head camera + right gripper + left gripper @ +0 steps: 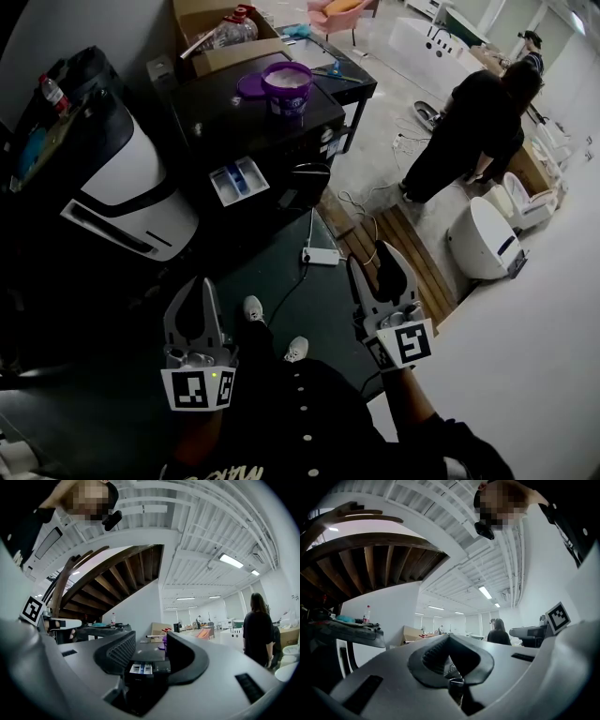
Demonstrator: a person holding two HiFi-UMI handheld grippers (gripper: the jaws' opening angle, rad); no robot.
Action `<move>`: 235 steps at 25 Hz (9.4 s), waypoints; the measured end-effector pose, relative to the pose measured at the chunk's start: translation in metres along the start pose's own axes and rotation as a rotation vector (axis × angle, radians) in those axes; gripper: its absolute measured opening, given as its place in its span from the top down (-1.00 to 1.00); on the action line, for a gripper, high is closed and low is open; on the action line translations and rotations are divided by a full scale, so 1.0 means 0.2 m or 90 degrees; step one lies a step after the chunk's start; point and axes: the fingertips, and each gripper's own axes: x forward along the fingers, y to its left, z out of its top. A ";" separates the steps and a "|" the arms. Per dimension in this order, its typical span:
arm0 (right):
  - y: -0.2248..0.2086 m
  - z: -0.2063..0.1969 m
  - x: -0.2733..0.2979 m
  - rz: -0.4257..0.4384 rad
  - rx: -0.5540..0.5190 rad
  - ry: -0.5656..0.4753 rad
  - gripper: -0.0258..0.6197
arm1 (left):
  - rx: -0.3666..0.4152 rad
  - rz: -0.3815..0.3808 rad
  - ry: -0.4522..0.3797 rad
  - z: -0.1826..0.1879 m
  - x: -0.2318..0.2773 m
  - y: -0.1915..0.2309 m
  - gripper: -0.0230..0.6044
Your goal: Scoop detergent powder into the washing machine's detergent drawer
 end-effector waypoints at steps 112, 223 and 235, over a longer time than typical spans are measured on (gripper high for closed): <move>-0.96 -0.82 2.43 -0.240 0.671 0.174 0.82 | -0.070 -0.129 0.131 -0.61 2.42 0.93 0.88; -0.01 -0.56 2.23 0.254 0.431 0.373 0.83 | -0.002 0.001 0.047 -0.25 2.01 1.12 0.88; 0.23 -1.03 2.05 0.303 0.352 0.495 0.83 | -0.006 0.001 0.091 -0.41 1.93 1.15 0.88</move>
